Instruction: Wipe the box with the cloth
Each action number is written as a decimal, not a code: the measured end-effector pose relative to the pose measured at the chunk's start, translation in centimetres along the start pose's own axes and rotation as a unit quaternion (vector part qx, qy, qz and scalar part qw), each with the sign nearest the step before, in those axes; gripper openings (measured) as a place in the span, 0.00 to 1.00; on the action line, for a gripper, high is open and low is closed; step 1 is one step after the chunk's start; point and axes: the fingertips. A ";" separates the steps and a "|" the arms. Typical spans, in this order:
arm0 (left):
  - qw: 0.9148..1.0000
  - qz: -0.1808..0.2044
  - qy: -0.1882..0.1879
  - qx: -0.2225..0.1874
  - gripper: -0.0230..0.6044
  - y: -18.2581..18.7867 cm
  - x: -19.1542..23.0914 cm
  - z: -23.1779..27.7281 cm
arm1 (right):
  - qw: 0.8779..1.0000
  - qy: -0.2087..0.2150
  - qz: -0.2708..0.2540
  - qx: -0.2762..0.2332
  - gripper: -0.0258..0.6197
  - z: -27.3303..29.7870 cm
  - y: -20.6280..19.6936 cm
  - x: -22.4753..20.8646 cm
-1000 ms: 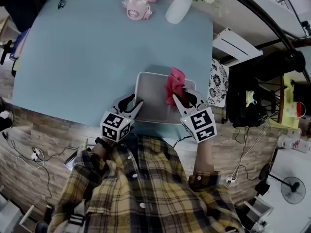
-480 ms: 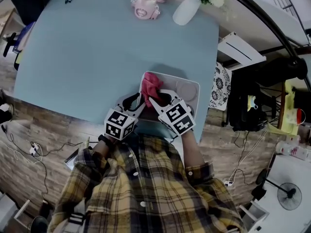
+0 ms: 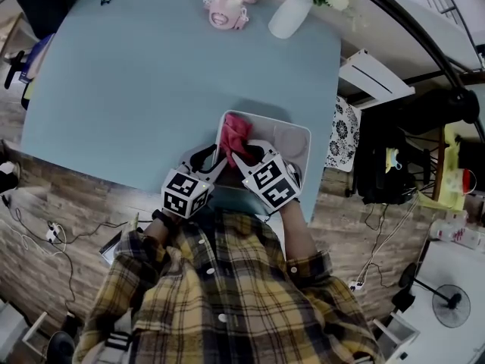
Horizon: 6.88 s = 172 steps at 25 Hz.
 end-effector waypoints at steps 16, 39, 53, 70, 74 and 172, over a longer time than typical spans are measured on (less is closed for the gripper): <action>1.000 0.000 0.001 -0.001 0.30 0.0 0.0 -0.2 | 0.994 -0.068 -0.066 0.056 0.15 -2.7 -3.3 -1.7; 1.000 -0.002 -0.001 0.000 0.30 0.1 -0.1 -0.1 | 0.980 -0.189 0.012 0.053 0.15 -8.7 -8.9 -6.3; 1.000 -0.002 -0.006 0.000 0.30 0.3 0.0 -0.1 | 0.964 -0.239 0.075 0.087 0.15 -12.3 -13.3 -9.4; 1.000 -0.002 -0.009 -0.001 0.30 0.1 0.0 -0.1 | 0.969 -0.225 0.099 0.003 0.15 -14.3 -9.9 -6.6; 1.000 -0.004 -0.009 -0.002 0.30 0.1 0.0 -0.1 | 0.980 -0.166 0.091 -0.063 0.15 -12.6 -6.1 -3.5; 0.992 0.106 0.036 -0.061 0.30 8.5 -1.0 -2.9 | 0.928 -0.298 0.134 -0.179 0.15 -17.7 -4.4 -7.5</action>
Point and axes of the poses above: the fingertips, and each gripper's own axes: z forward along the fingers, x to its left, y out of its top, and after that the axes turned 2 degrees about x, right-handed
